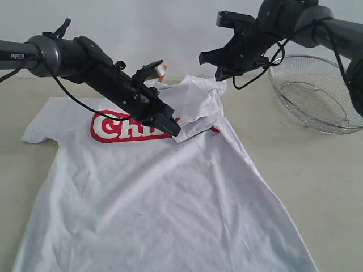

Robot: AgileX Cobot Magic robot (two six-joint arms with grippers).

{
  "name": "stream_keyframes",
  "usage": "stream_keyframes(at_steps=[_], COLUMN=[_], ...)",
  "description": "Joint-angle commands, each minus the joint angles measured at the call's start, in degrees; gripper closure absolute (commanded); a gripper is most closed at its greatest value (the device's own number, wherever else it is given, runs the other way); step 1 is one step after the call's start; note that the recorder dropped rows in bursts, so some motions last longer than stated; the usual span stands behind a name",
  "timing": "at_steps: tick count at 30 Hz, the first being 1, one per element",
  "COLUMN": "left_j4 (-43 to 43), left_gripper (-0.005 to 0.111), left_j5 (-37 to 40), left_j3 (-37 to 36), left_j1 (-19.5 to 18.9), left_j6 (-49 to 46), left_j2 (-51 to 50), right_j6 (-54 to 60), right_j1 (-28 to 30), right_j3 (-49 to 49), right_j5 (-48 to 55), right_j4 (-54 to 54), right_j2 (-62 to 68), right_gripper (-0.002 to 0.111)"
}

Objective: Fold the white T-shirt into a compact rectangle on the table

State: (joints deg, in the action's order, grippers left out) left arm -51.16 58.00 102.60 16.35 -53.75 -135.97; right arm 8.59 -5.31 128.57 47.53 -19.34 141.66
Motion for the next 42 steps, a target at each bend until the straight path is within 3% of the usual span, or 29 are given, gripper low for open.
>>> stream_keyframes(at_steps=[1,10,21,30,42], left_j4=[0.0,0.0,1.7,2.5,2.5], left_gripper=[0.102,0.102,0.102,0.102,0.102], left_j5=[0.9,1.9,2.0,2.0,1.4], left_j3=[0.4,0.4,0.4,0.4,0.4], left_j1=[0.2,0.2,0.2,0.2,0.2], left_j6=[0.2,1.1,1.4,1.7,1.9], left_j2=[1.5,1.6,1.6,1.6,1.6], right_j6=[2.5,4.8,6.6,13.2,8.1], right_j1=[0.6,0.6,-3.4,-6.8,-0.5], right_j3=[0.1,0.1,0.1,0.1,0.1], right_j5=[3.8,5.4,4.2,0.8,-2.3], right_j4=[1.4,-2.9,-4.9,-16.5,-9.6], right_j2=[-0.1,4.2,3.6,2.7,1.6], right_gripper=[0.108,0.108,0.108,0.108,0.108])
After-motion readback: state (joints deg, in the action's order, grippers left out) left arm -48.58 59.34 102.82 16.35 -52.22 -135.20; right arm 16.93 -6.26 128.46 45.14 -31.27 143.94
